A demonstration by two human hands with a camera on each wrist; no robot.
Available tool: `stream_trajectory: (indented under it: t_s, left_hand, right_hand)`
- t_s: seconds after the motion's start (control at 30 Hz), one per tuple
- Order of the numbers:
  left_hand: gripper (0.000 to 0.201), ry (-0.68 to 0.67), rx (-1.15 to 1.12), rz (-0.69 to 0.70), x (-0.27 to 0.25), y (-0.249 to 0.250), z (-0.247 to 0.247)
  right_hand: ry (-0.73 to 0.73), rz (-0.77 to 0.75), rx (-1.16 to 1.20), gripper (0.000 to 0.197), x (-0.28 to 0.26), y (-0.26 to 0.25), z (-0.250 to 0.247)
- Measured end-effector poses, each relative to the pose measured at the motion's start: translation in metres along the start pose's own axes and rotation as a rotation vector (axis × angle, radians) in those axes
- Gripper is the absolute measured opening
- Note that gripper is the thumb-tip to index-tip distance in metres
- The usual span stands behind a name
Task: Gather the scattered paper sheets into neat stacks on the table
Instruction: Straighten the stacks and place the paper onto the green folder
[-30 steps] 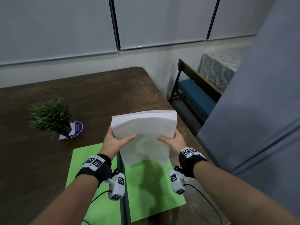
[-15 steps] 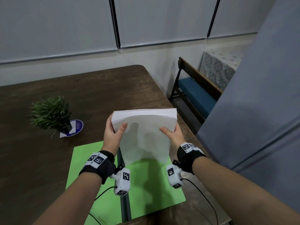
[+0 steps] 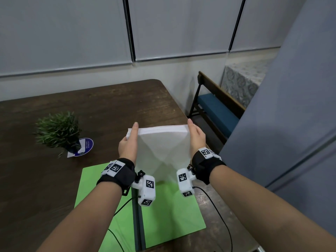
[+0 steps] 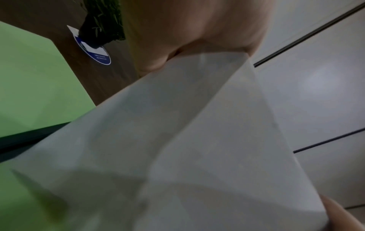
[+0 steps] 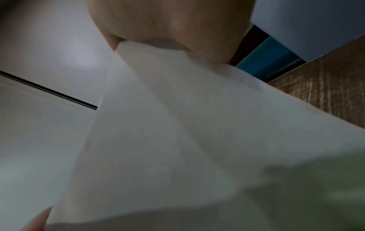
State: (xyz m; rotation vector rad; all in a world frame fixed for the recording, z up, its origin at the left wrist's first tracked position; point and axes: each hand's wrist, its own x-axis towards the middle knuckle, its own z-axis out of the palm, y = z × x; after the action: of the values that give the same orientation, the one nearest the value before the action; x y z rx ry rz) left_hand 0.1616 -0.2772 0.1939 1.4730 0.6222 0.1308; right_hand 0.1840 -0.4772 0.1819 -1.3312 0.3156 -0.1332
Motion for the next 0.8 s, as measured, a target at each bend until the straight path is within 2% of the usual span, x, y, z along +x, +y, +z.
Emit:
stream_trajectory:
  t_s: [0.07, 0.17, 0.23, 0.33, 0.37, 0.43, 0.5, 0.53, 0.6, 0.67, 0.73, 0.8]
  left_hand:
    - [0.038, 0.001, -0.021, -0.013, 0.0, 0.001, 0.0]
    - [0.04, -0.01, -0.025, -0.009, 0.001, 0.002, -0.001]
    - [0.052, -0.004, -0.038, -0.004, 0.0, 0.002, 0.0]
    - [0.067, 0.006, -0.027, 0.02, -0.003, -0.001, -0.002]
    - [0.063, -0.001, -0.019, 0.042, -0.004, -0.003, -0.003]
    - [0.043, -0.036, -0.023, 0.088, -0.01, -0.004, -0.003]
    - [0.034, -0.071, -0.028, 0.147, -0.017, -0.004, -0.004]
    - [0.034, -0.088, -0.021, 0.192, -0.019, -0.005, -0.006]
    - [0.052, -0.149, 0.023, 0.286, -0.017, -0.011, -0.012]
    - [0.071, -0.22, 0.116, 0.328, -0.011, -0.019, -0.02]
    - [0.069, -0.239, 0.197, 0.327, -0.004, -0.026, -0.024]
    - [0.057, -0.21, 0.209, 0.32, 0.003, -0.03, -0.025]
  right_hand:
    - [0.025, 0.02, 0.017, 0.029, 0.0, -0.003, 0.001]
    - [0.051, 0.054, 0.031, 0.018, -0.002, -0.009, 0.003]
    - [0.06, 0.053, 0.024, 0.021, -0.003, -0.01, 0.003]
    - [0.05, 0.049, 0.004, 0.037, -0.006, -0.01, 0.003]
    - [0.043, 0.058, -0.001, 0.041, -0.007, -0.01, 0.002]
    - [0.027, 0.081, 0.013, 0.043, -0.009, -0.012, 0.002]
    - [0.034, 0.09, 0.032, 0.053, -0.01, -0.012, 0.001]
    - [0.036, 0.092, 0.031, 0.058, -0.011, -0.013, 0.001]
    - [0.016, 0.096, 0.019, 0.061, -0.012, -0.015, 0.0]
    - [-0.021, 0.088, -0.011, 0.052, -0.012, -0.016, -0.001]
    - [-0.08, 0.041, -0.095, 0.042, -0.014, -0.014, -0.004]
    - [-0.155, -0.017, -0.131, 0.052, -0.014, -0.008, -0.009]
